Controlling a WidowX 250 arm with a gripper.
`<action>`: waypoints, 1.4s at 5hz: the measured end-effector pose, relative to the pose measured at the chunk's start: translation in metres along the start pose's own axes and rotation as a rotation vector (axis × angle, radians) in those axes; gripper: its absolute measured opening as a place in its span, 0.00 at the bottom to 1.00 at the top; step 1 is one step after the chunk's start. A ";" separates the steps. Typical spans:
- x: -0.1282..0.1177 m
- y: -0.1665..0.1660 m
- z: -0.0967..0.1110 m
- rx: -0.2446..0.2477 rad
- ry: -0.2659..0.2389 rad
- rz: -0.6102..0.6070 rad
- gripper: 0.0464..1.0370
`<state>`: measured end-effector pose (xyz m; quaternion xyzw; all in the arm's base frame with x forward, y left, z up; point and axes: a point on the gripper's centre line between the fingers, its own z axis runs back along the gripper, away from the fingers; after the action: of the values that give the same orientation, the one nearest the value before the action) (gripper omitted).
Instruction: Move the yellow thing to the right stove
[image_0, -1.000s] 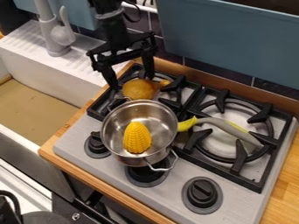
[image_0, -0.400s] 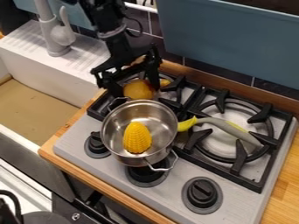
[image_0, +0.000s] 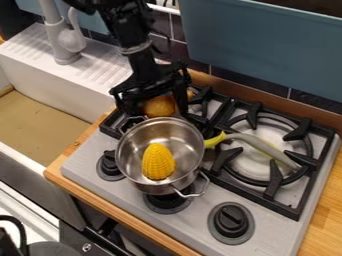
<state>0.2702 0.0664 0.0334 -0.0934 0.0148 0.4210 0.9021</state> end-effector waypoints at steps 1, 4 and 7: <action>-0.001 -0.002 0.000 0.009 -0.004 0.008 0.77; -0.013 -0.020 0.027 0.019 -0.164 -0.020 0.74; -0.043 -0.052 0.060 0.056 -0.122 0.084 0.74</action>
<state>0.2794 0.0120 0.1046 -0.0414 -0.0243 0.4629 0.8851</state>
